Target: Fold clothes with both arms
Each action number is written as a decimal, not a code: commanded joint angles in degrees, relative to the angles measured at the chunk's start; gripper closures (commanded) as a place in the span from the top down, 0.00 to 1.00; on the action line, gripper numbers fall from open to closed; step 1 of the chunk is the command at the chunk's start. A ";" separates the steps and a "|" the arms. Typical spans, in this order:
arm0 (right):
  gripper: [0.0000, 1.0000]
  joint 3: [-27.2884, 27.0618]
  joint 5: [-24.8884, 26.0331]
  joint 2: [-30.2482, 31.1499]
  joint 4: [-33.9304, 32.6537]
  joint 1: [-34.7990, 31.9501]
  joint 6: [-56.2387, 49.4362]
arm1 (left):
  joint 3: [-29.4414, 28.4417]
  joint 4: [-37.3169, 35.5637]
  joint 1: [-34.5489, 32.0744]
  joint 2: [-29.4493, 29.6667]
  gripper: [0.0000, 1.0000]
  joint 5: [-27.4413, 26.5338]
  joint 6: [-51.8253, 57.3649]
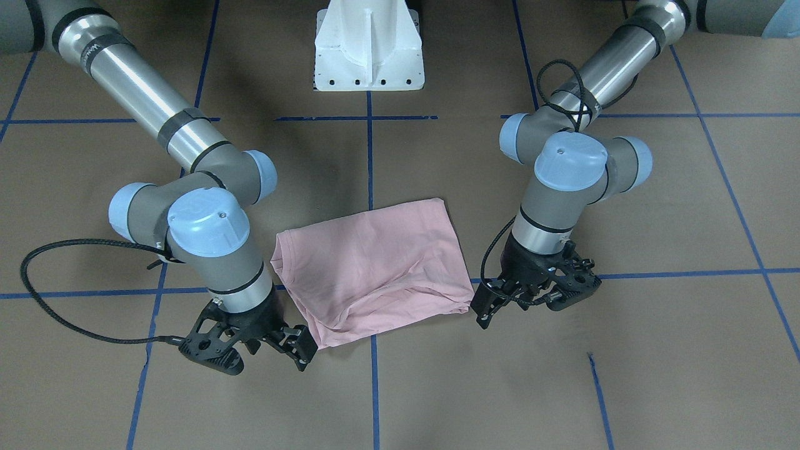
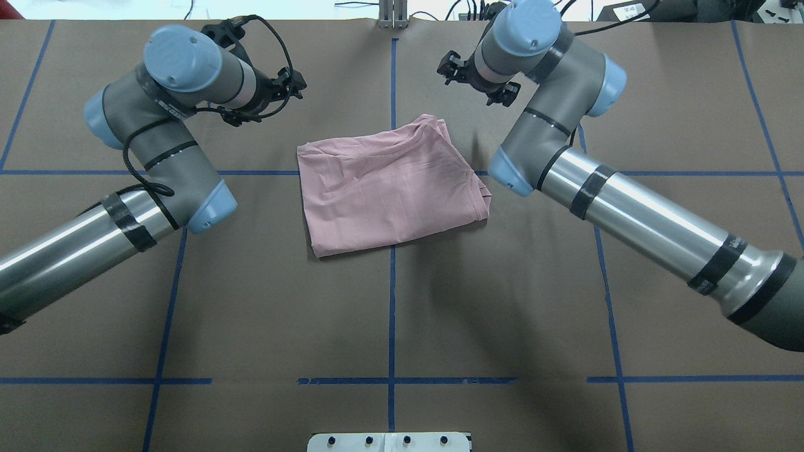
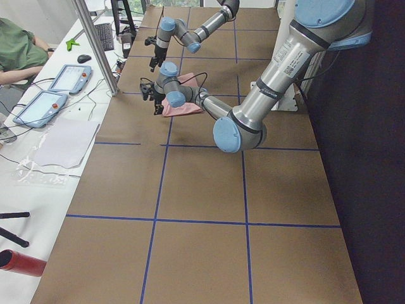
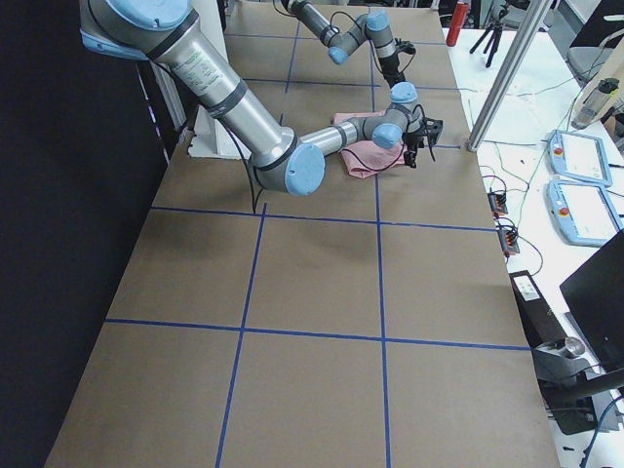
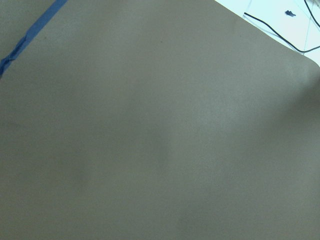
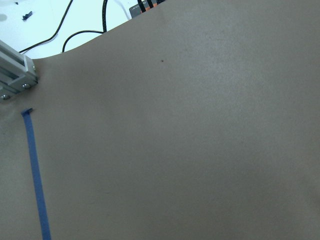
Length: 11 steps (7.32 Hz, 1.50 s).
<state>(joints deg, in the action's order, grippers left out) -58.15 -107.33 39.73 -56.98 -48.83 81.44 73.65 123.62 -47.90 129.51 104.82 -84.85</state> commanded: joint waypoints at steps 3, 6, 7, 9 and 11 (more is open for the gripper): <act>1.00 -10.89 -13.67 10.59 -19.70 -16.69 -34.38 | 12.62 -1.88 -15.95 -14.41 1.00 15.56 28.25; 1.00 -23.90 -19.92 26.58 -36.56 -30.16 -71.47 | 21.07 -18.18 -28.43 -24.72 1.00 17.78 65.82; 1.00 -27.86 -20.10 30.28 -43.50 -33.75 -82.56 | 22.31 -24.33 -32.91 -26.92 1.00 17.78 79.00; 1.00 -35.25 -21.06 36.88 -55.64 -40.78 -98.85 | 21.71 -27.64 -38.99 -30.96 1.00 18.13 96.12; 1.00 -36.61 -26.76 43.75 -54.31 -43.02 -100.87 | 21.62 -26.18 -39.11 -36.05 1.00 25.91 96.10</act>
<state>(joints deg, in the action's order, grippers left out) -94.02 -131.18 79.71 -111.47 -90.41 -17.43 95.32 96.02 -86.46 96.96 126.16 9.89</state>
